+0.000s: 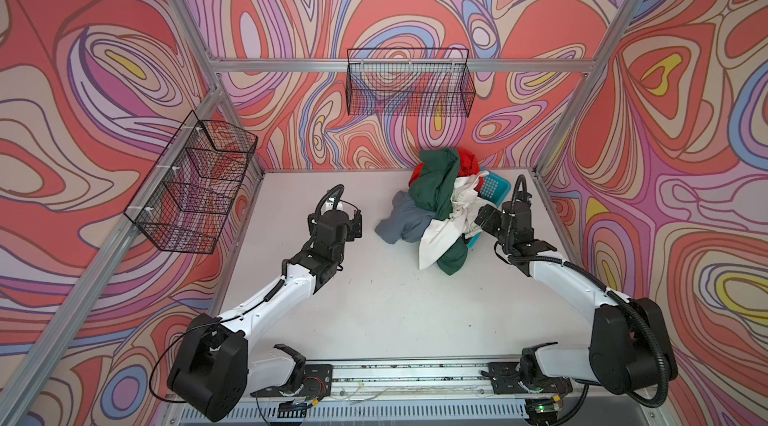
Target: Fold and stack the t-shirts
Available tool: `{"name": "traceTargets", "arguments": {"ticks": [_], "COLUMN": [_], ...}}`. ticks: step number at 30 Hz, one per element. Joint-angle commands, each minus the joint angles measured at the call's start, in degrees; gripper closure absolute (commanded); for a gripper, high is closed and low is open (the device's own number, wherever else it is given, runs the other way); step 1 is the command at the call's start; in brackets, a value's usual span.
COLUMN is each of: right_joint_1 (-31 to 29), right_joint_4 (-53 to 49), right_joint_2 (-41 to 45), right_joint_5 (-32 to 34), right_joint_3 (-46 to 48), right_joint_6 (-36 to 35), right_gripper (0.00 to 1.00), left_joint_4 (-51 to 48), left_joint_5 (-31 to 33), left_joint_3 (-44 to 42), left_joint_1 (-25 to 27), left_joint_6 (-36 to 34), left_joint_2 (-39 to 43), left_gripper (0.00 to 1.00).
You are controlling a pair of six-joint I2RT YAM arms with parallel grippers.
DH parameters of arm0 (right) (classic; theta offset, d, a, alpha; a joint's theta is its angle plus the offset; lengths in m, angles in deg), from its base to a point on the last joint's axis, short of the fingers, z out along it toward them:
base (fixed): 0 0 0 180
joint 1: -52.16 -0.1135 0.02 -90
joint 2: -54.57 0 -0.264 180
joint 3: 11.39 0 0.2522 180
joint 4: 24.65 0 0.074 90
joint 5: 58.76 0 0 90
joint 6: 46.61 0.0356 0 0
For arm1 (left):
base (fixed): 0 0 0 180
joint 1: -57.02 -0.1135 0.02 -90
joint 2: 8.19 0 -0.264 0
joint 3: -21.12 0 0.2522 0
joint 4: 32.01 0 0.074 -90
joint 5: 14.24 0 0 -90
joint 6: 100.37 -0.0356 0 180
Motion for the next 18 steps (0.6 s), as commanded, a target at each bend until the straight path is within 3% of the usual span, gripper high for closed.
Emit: {"name": "traceTargets", "arguments": {"ticks": [1, 7, 11, 18], "right_joint_1": [-3.1, -4.7, -5.2, -5.2], "right_joint_4": [-3.2, 1.1, -1.2, -14.4], "right_joint_2": [-1.2, -7.0, -11.8, -17.3], "right_joint_5": [-3.8, -1.1, 1.6, 11.6], "right_joint_3": [0.2, 0.0, -3.3, -12.0], "right_joint_6": [5.1, 7.2, 7.2, 6.0], "right_gripper": [0.10, 0.40, 0.42, 0.58], "left_joint_4": [-7.3, -10.0, -9.5, -9.7], "left_joint_5": [-5.7, -13.1, -15.4, -16.5], "left_joint_3": [2.5, 5.6, 5.6, 5.6], "left_joint_1": [0.4, 1.0, 1.2, 1.2], "left_joint_6": [4.5, 7.0, 8.1, 8.2], "left_joint_2": [-3.3, -7.8, -8.2, -7.7], "left_gripper": [0.00, 0.00, 0.00, 0.00]}}
